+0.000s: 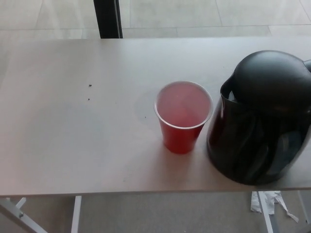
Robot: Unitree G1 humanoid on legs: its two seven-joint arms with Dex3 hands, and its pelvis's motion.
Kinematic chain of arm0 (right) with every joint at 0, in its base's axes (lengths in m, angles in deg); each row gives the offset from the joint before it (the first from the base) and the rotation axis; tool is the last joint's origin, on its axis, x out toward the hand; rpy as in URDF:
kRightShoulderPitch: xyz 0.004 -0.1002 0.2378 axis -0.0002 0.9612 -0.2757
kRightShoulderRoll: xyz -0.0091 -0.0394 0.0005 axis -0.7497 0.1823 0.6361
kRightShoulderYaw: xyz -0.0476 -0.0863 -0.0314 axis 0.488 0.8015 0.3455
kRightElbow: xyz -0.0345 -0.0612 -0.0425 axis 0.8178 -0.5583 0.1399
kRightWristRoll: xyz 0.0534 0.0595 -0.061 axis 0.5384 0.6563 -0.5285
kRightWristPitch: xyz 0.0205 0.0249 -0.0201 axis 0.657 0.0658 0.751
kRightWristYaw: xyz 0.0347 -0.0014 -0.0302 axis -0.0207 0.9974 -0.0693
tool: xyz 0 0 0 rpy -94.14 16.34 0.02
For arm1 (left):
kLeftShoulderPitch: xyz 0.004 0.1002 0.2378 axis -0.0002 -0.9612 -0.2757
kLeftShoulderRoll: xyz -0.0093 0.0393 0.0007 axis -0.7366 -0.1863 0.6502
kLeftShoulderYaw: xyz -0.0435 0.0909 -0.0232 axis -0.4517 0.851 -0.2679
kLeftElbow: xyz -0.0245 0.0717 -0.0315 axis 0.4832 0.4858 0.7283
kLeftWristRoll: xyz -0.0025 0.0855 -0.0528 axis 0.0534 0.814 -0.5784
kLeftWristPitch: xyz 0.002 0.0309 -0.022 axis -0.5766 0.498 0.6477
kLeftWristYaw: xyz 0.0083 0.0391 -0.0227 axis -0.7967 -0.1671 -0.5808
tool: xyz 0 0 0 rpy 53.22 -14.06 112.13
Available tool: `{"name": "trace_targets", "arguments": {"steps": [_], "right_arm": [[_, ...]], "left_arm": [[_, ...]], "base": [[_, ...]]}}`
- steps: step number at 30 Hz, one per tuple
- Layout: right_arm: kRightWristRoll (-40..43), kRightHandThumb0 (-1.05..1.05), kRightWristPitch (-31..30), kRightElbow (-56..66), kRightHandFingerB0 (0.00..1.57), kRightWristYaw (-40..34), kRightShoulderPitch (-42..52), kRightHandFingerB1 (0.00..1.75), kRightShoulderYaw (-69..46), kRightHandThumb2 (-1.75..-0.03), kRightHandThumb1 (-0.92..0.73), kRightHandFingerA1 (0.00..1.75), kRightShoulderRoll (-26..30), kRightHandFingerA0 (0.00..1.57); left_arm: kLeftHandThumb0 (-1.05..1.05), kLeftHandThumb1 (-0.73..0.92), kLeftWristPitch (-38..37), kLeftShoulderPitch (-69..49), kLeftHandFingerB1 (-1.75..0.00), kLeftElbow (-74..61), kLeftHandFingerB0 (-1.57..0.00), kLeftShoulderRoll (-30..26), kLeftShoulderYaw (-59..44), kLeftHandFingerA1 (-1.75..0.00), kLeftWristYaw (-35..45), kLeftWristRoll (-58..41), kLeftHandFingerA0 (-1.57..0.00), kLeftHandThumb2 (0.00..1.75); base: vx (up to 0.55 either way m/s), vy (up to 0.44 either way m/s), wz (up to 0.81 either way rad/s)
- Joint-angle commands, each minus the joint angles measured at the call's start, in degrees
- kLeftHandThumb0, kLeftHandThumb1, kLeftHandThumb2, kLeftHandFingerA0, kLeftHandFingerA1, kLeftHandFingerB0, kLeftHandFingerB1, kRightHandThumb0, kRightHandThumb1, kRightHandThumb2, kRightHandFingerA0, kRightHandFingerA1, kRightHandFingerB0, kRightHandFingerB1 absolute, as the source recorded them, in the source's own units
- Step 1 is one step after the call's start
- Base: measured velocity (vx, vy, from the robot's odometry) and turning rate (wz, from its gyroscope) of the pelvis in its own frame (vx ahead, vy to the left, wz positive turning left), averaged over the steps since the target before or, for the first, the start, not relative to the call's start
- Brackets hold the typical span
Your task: The robot uses its right hand to lift up a kettle kept on the middle of the desk by its handle and tilt it into a glass kept next to it to pour out water
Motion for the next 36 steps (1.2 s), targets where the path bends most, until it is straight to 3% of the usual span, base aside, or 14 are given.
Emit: {"name": "trace_targets", "arguments": {"steps": [1, 2, 3, 5, 12, 13, 25, 26, 27, 28, 30, 31, 32, 36], "right_arm": [[3.5, -0.79, 1.4, 3.6, 0.0, 7.3, 3.3, 0.0, 1.9, -0.72, -0.42, 0.0, 5.9, 0.0], [3.9, -0.76, 1.7, 3.8, 0.0, 7.5, 3.6, 0.0, 1.9, -0.7, -0.47, 0.0, 6.6, 0.0], [4.9, -0.75, 1.9, 3.2, 0.0, 7.7, 3.6, 0.0, 0.8, -0.69, -0.46, 0.0, 7.1, 0.0], [5.8, -0.86, 1.7, 3.6, 0.0, 8.0, 4.2, 0.0, 0.2, -0.82, -0.51, 0.04, 7.9, 0.0], [8.5, -0.86, 2.7, 5.8, 0.0, 10.2, 7.5, 0.0, -1.6, -0.77, -0.43, 0.0, 10.6, 0.0], [9.7, -0.99, 3.1, 7.1, 0.0, 11.3, 8.9, 0.0, -2.9, -0.91, -0.56, 0.0, 11.4, 0.0], [17.0, -1.0, 5.1, 16.7, 0.0, 20.6, 24.5, 0.01, -14.7, -0.91, -0.62, 0.05, 19.6, 0.0], [18.5, -0.83, 6.1, 16.1, 0.0, 23.3, 28.9, 0.1, -19.1, -0.82, -0.45, 0.58, 21.6, 0.05], [19.0, -0.77, 4.9, 16.6, 0.0, 23.5, 30.2, 0.11, -20.8, -0.56, -0.47, 0.65, 21.9, 0.32], [21.4, -0.68, 7.7, 15.0, 0.0, 25.0, 33.7, 0.2, -26.1, -0.8, -0.35, 0.75, 21.1, 0.35], [24.9, -0.72, 11.9, 10.3, 0.03, 26.2, 36.5, 0.45, -33.2, -0.68, -0.36, 0.63, 19.2, 0.03], [25.0, -0.39, 13.8, 8.9, 0.0, 25.6, 37.9, 0.53, -35.1, -0.86, -0.24, 0.57, 18.6, 0.04], [24.2, -0.66, 16.6, 7.2, 0.08, 23.8, 39.2, 0.54, -36.5, -0.75, -0.4, 0.61, 17.7, 0.12], [25.5, -0.56, 24.5, -1.4, 0.1, 17.8, 39.7, 0.54, -43.1, -0.76, -0.43, 0.62, 14.1, 0.17]], "left_arm": [[-0.72, 0.89, -1.1, -0.6, -0.49, 0.0, -0.4, -0.3, -1.2, -0.53, 0.4, -0.5, -0.61, 0.67], [-0.72, 0.69, -1.9, -0.8, -0.59, 0.2, -0.37, -0.1, -1.3, -0.64, 0.8, -0.5, -0.53, 1.05], [-0.74, 0.89, -2.0, -0.7, -0.5, 0.4, -0.42, -0.1, -1.2, -0.53, 0.7, -0.3, -0.6, 0.66], [-0.75, 0.89, -2.8, 0.1, -0.49, 2.5, -0.42, 0.0, -1.2, -0.52, 0.5, -0.1, -0.61, 0.66], [-0.75, 0.89, -2.6, 0.0, -0.5, 2.1, -0.42, -0.1, -1.4, -0.53, 0.4, 0.1, -0.61, 0.66], [-0.75, 0.89, -3.0, 0.1, -0.5, 2.3, -0.42, -0.2, -1.3, -0.54, 0.8, 0.0, -0.6, 0.67], [-0.74, 0.89, -2.8, -0.7, -0.5, 1.3, -0.43, 0.9, -2.2, -0.53, 0.6, -0.7, -0.62, 0.66], [-0.74, 0.88, -2.8, -0.4, -0.5, 1.7, -0.42, 1.0, -2.5, -0.55, 1.0, -1.3, -0.6, 0.66], [-0.74, 0.88, -3.0, -0.1, -0.51, 2.3, -0.43, 1.0, -2.6, -0.55, 0.9, -1.2, -0.62, 0.66], [-0.75, 0.89, -3.3, 0.1, -0.51, 2.8, -0.42, 0.9, -2.6, -0.55, 1.0, -1.1, -0.6, 0.66], [-0.74, 0.88, -3.2, 0.6, -0.51, 3.6, -0.42, 0.9, -3.1, -0.55, 1.1, -1.6, -0.6, 0.66], [-0.74, 0.88, -3.3, 0.7, -0.5, 3.7, -0.41, 0.9, -3.3, -0.54, 1.0, -1.7, -0.6, 0.66], [-0.75, 0.88, -3.6, 0.5, -0.5, 3.5, -0.41, 1.0, -3.3, -0.54, 1.1, -1.7, -0.6, 0.66], [-0.76, 0.89, -3.4, 0.7, -0.49, 4.0, -0.4, 1.1, -3.7, -0.52, 1.0, -2.1, -0.58, 0.66]], "base": [[0.0, 0.0, 0.0], [0.0, 0.0, 0.0], [0.0, 0.0, 0.0], [0.0, 0.0, 0.0], [0.0, 0.0, 0.0], [0.0, 0.0, 0.0], [0.0, 0.0, 0.01], [0.0, 0.0, 0.0], [0.0, 0.0, 0.0], [0.0, 0.0, 0.0], [0.0, 0.0, 0.0], [0.0, 0.0, 0.0], [0.0, 0.0, 0.0], [0.0, 0.0, 0.0]]}}
